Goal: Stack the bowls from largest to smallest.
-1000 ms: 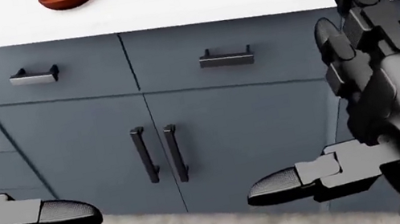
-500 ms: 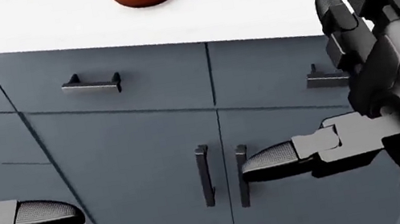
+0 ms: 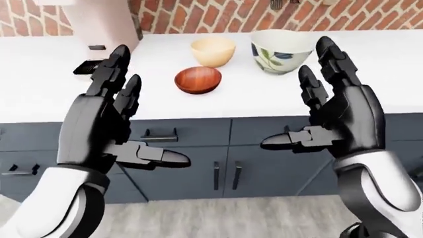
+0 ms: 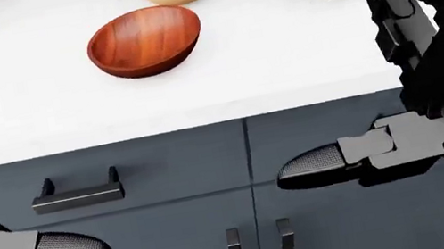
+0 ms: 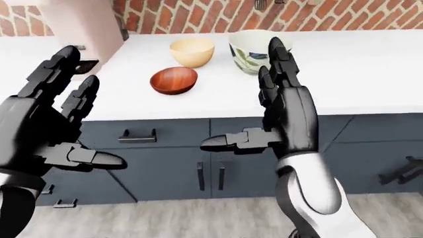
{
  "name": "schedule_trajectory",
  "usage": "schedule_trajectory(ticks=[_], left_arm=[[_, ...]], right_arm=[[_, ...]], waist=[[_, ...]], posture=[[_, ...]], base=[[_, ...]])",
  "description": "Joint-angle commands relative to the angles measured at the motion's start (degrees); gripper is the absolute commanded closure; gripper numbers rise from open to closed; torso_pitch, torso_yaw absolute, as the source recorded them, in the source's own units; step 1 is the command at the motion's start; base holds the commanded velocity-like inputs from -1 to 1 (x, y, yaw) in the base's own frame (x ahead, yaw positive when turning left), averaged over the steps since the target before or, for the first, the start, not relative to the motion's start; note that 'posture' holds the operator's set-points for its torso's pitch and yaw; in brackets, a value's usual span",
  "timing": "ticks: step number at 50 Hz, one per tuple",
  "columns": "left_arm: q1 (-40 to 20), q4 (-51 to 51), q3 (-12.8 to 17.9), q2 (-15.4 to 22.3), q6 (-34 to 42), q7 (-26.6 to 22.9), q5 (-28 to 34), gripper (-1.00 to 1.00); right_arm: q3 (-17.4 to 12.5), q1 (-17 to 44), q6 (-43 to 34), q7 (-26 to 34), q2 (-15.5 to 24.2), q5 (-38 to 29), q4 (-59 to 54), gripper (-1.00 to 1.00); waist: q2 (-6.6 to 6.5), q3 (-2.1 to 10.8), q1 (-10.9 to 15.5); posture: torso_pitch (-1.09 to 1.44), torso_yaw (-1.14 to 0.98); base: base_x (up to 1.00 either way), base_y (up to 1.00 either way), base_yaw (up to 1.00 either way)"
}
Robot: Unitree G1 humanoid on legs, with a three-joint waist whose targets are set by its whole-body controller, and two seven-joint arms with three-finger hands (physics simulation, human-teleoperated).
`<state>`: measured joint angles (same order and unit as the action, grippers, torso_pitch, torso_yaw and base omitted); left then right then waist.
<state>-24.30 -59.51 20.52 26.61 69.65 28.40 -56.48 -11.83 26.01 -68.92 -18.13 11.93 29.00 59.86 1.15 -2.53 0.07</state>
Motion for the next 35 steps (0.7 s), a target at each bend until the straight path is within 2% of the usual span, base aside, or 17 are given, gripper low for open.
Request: schedule_trajectory(ticks=[1,2,4,7,10,12,13,14,18,20,22,23,27,29,30,31,35], left_arm=[[-0.6,-0.5,2.3,1.1,-0.8,1.6,-2.0,-1.00],[-1.0,-0.5,3.1,1.6,-0.5,2.5,-3.7,-1.00],[-1.7,-0.4,4.0,2.6,-0.2,4.2,-6.4,-1.00],[-1.6,-0.5,4.4,4.7,-1.5,6.5,-9.4,-1.00],[-3.0,0.2,5.4,7.8,-2.5,10.3,-14.8,-1.00],[-3.5,0.9,5.4,10.0,-3.6,12.1,-17.3,-1.00],[-3.4,1.0,5.2,10.8,-4.2,12.7,-18.1,-1.00],[-3.5,1.2,5.1,11.5,-4.8,13.3,-18.9,-1.00],[-3.3,1.2,4.0,13.1,-6.5,15.1,-20.7,-1.00],[-3.5,1.4,3.5,13.2,-6.7,15.1,-20.3,-1.00],[-4.0,1.3,3.2,13.5,-6.5,16.0,-21.1,-1.00],[-4.1,1.3,2.9,13.4,-6.5,16.0,-20.9,-1.00],[-5.0,1.4,2.6,14.0,-6.2,17.1,-22.2,-1.00],[-5.3,1.6,2.7,14.4,-6.3,17.7,-23.0,-1.00],[-5.4,1.6,2.6,14.5,-6.4,17.9,-23.2,-1.00],[-5.5,1.6,2.6,14.7,-6.5,18.2,-23.6,-1.00],[-5.4,1.6,2.7,15.3,-7.1,18.4,-24.1,-1.00]], right_arm=[[0.6,1.2,0.2,-0.1,0.0,0.7,0.1,-1.00],[0.5,1.8,-0.2,-0.5,-0.1,1.3,0.1,-1.00],[-0.4,3.1,-1.0,-2.3,0.6,4.0,0.1,-1.00],[-1.8,4.7,-1.8,-6.8,2.3,10.1,0.1,-1.00],[-2.2,5.8,-1.7,-10.8,4.4,15.2,0.1,-1.00],[-2.8,6.7,-2.0,-12.9,5.2,18.1,0.1,-1.00],[-3.4,7.3,-2.4,-14.3,5.6,19.9,0.1,-1.00],[-3.9,7.7,-2.6,-15.7,6.2,21.7,0.1,-1.00],[-6.7,7.3,-0.9,-20.2,9.2,29.3,-0.1,-1.00],[-7.2,7.0,0.3,-21.5,10.2,31.7,-0.5,-1.00],[-7.4,6.8,1.5,-22.9,11.5,34.0,-1.0,-1.00],[-7.4,6.7,2.2,-23.9,12.1,35.4,-1.2,-1.00],[-7.0,6.6,4.0,-27.0,14.8,39.2,-1.6,-1.00],[-6.5,6.7,4.9,-28.0,15.9,39.9,-1.7,-1.00],[-6.2,6.6,5.2,-28.1,16.4,39.8,-1.8,-1.00],[-6.0,6.7,5.4,-28.1,16.9,39.6,-1.9,-1.00],[-4.9,7.0,5.0,-27.7,17.1,38.8,-2.2,-1.00]], waist=[[1.09,1.68,0.1],[0.50,2.59,0.1],[0.62,0.61,-0.1],[-0.83,0.98,-0.5],[-4.15,-0.67,-1.2],[-8.10,-0.10,-0.7],[-5.87,-0.64,-0.9],[-6.48,-0.21,-1.1],[-5.65,0.24,-0.4],[-4.78,-0.23,-0.5],[-3.78,0.81,-0.2],[-4.77,0.85,-1.6],[-1.19,-0.10,0.3],[0.92,0.61,0.6],[-0.35,0.88,0.6],[0.37,-1.31,0.9],[0.36,-1.91,0.2]], posture=[[0.00,0.00],[0.00,0.00],[0.00,0.00],[0.00,0.00],[0.00,0.00],[0.00,0.00],[0.00,0.00],[0.00,0.00],[0.00,0.00],[0.00,0.00],[0.00,0.00],[0.00,0.00],[0.00,0.00],[0.00,0.00],[0.00,0.00],[0.00,0.00],[0.00,0.00]], base=[[0.06,0.00,0.00],[0.15,0.00,0.00],[0.16,0.00,0.00],[0.21,0.00,0.00],[0.29,0.00,0.00],[0.29,0.00,0.00],[0.29,0.00,0.00],[0.28,0.00,0.00],[0.21,0.00,0.00],[0.02,0.00,0.00],[0.00,-0.17,0.00],[0.00,0.00,-0.71],[0.00,0.00,-0.93],[0.00,0.00,-0.75],[0.00,0.00,-0.34],[0.00,0.00,0.00],[0.00,0.00,0.00]])
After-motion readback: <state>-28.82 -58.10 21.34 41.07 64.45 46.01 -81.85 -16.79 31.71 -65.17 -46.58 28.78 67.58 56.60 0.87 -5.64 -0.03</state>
